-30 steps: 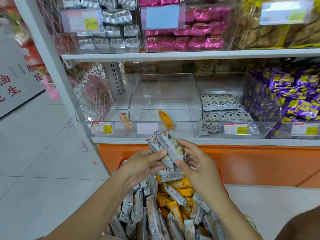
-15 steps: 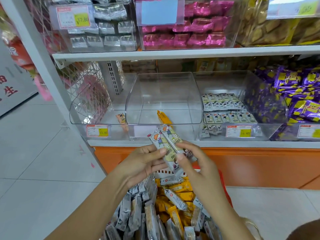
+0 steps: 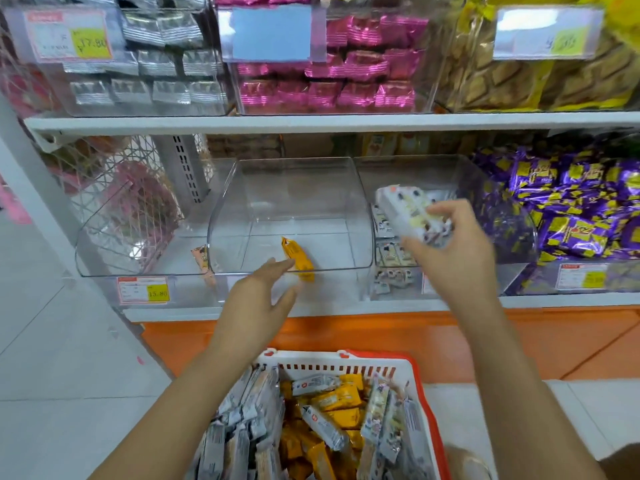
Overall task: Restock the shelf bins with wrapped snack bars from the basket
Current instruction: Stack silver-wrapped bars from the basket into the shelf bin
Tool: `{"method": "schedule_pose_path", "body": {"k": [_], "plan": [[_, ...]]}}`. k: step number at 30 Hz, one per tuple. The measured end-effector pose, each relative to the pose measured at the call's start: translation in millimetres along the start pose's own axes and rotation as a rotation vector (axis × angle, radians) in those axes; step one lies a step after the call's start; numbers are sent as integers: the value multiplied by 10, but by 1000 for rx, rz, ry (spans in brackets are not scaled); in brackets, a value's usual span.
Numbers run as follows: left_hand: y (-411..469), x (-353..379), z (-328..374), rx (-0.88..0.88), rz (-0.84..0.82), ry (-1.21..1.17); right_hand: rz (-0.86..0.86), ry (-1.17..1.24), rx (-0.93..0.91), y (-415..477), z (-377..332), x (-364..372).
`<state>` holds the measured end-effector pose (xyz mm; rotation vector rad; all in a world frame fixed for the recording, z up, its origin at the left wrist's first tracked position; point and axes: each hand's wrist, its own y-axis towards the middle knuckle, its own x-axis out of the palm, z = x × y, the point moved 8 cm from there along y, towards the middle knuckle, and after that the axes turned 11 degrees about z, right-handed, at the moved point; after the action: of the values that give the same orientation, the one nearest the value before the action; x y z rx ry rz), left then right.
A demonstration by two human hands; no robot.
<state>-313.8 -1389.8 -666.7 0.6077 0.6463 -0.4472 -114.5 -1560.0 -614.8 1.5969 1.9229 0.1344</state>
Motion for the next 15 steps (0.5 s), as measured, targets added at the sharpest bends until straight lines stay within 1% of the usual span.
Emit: {"method": "schedule_pose_path", "body": {"k": [3,5,8,12,15], "plan": [[34,149,-32,46,-43,54,21,-141,53,572,248,-1],[62,208,-27,89,-37,79,5,-247,63,916,431,72],[94,244,-41,108,-33,76,-16,-423,81,1359,733,238],[134,230,-81,130,-44,85,-141,-640,129,1544,1071,611],[168,213,-92,139,-46,59,-161,-673,135,1568,1211,782]]}}
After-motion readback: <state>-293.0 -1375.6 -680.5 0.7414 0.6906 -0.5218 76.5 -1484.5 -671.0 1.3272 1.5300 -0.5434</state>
